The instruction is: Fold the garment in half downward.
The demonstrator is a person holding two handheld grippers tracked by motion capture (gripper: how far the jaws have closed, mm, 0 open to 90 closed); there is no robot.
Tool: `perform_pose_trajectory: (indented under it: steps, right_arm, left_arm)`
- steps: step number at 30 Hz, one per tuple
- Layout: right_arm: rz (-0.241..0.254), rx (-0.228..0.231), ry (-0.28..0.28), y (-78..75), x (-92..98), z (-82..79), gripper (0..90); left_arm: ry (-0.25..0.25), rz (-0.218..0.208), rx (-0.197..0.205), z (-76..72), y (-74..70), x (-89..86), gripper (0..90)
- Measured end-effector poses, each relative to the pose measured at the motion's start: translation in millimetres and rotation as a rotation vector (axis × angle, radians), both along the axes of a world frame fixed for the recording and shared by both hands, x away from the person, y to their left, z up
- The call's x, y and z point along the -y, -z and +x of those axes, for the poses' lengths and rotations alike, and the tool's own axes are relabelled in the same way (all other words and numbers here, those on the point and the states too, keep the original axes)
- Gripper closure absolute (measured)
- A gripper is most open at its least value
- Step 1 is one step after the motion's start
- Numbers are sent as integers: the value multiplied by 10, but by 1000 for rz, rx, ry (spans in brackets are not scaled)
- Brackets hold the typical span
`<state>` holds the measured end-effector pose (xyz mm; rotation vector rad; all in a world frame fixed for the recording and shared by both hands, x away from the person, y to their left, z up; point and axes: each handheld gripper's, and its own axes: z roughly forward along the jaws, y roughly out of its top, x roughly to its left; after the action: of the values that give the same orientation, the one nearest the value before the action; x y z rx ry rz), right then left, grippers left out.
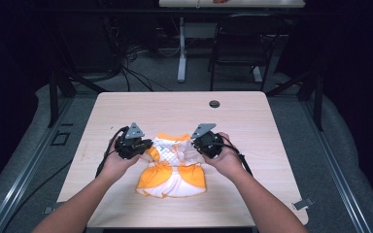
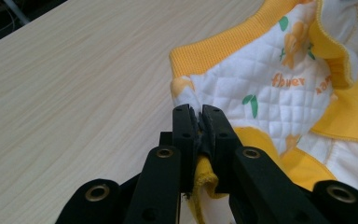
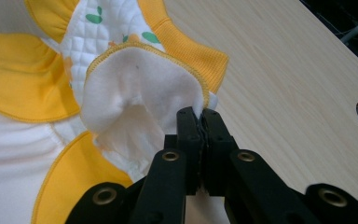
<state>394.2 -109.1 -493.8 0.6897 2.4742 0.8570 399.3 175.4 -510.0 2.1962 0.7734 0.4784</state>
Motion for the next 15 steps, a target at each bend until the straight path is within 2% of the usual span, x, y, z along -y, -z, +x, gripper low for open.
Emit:
perform_pose_trajectory:
  steps: [6, 8, 10, 15]
  right_arm:
    - [-21, -14, -23, 29, -31, -61, 875]
    - [0, -17, -20, 69, -27, -91, 875]
    - [-17, -29, -24, 112, -22, -121, 874]
    - [-5, -55, -27, 228, 2, -201, 873]
  left_arm:
    - [10, -13, -22, -54, 96, -35, 842]
    - [19, -18, -29, -84, 121, -37, 842]
    - [25, -16, -32, -111, 139, -37, 841]
    - [39, -26, -46, -174, 201, -39, 840]
